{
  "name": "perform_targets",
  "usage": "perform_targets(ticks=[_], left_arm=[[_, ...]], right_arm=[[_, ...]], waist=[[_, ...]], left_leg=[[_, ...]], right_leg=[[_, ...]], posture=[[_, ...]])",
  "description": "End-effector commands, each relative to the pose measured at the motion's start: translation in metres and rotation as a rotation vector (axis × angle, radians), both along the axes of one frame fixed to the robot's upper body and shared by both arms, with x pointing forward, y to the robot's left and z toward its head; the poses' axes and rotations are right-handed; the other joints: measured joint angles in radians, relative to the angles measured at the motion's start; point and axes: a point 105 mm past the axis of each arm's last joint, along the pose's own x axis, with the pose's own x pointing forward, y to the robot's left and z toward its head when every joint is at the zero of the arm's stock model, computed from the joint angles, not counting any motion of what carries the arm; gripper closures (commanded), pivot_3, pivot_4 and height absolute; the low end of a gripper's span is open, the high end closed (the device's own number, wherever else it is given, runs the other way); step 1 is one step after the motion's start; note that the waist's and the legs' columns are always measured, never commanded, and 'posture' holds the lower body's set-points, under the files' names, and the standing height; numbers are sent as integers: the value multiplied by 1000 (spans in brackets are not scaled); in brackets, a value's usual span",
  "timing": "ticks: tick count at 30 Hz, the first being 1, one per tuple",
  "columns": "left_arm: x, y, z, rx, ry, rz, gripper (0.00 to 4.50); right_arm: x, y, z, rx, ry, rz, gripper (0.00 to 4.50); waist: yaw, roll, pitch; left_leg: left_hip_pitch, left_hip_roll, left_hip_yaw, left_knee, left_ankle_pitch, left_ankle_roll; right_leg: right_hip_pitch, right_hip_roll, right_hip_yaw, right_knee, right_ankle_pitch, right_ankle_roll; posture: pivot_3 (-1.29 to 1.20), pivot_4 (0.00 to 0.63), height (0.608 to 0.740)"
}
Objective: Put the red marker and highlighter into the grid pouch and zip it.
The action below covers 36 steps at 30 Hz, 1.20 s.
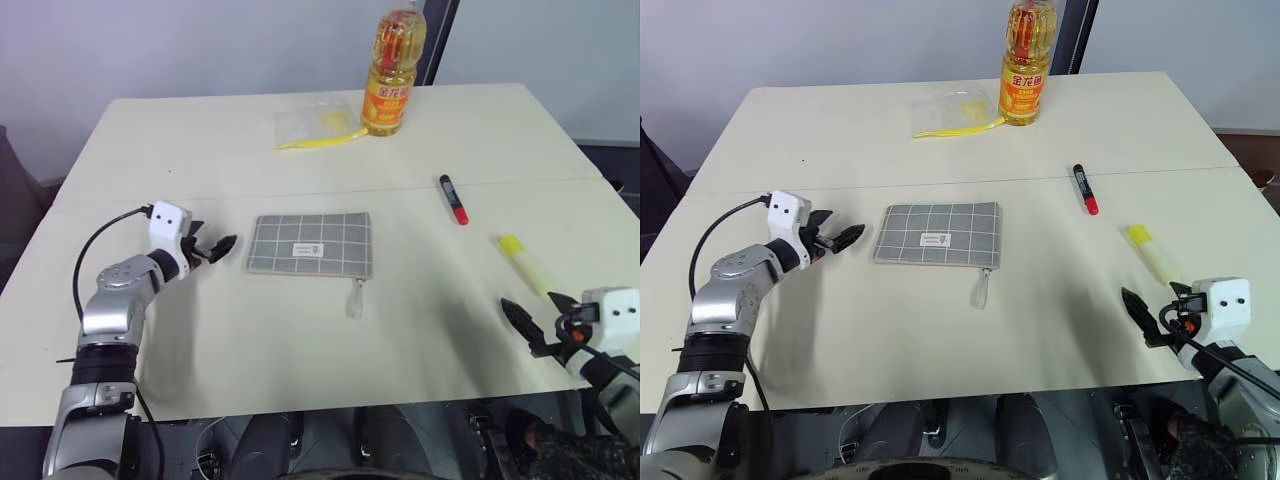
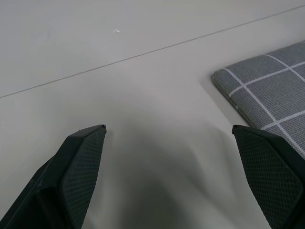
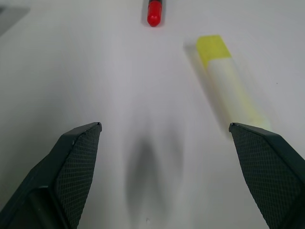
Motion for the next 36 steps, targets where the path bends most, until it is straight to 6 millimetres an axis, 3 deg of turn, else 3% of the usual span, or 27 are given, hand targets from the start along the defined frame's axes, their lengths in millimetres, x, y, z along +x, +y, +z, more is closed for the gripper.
perform_targets(ticks=[1, 7, 17, 28, 32, 36], left_arm=[[1, 2, 14, 19, -58, -3, 0], [0, 10, 18, -16, -61, 27, 0], [-5, 8, 17, 21, -95, 6, 0], [-14, 15, 11, 214, -106, -147, 0], [-23, 16, 3, 305, -97, -248, 0], [-23, 19, -1, 447, -135, -317, 0]], right_arm=[[3, 4, 11, -17, -49, 11, 34], [12, 12, 14, -11, -66, 38, 34], [36, 43, 19, 2, -109, 147, 34], [65, 83, 22, 16, -150, 280, 34], [74, 88, 14, -12, -114, 285, 1299], [88, 96, 10, -36, -94, 280, 3486]], waist=[[0, 0, 0], [0, 0, 0], [0, 0, 0], [-1, 0, 0], [-1, 0, 0], [-2, 1, 0]], left_leg=[[0, 0, 0, 0, 0, 0], [0, 0, 0, 0, 0, 0], [0, 0, 0, 0, 0, 0], [0, 0, 0, 0, 0, 0], [0, 0, 0, 0, 0, 0], [0, 0, 0, 0, 0, 0]], right_leg=[[0, 0, 0, 0, 0, 0], [0, 0, 0, 0, 0, 0], [0, 0, 0, 0, 0, 0], [-1, 0, 0, 0, 0, 0], [-2, 0, 0, 0, 0, 0], [-5, 0, 0, 0, 0, -1]], posture=[[0, 150, 740], [0, 150, 740], [0, 150, 740], [0, 150, 740], [0, 150, 740], [0, 150, 740]])
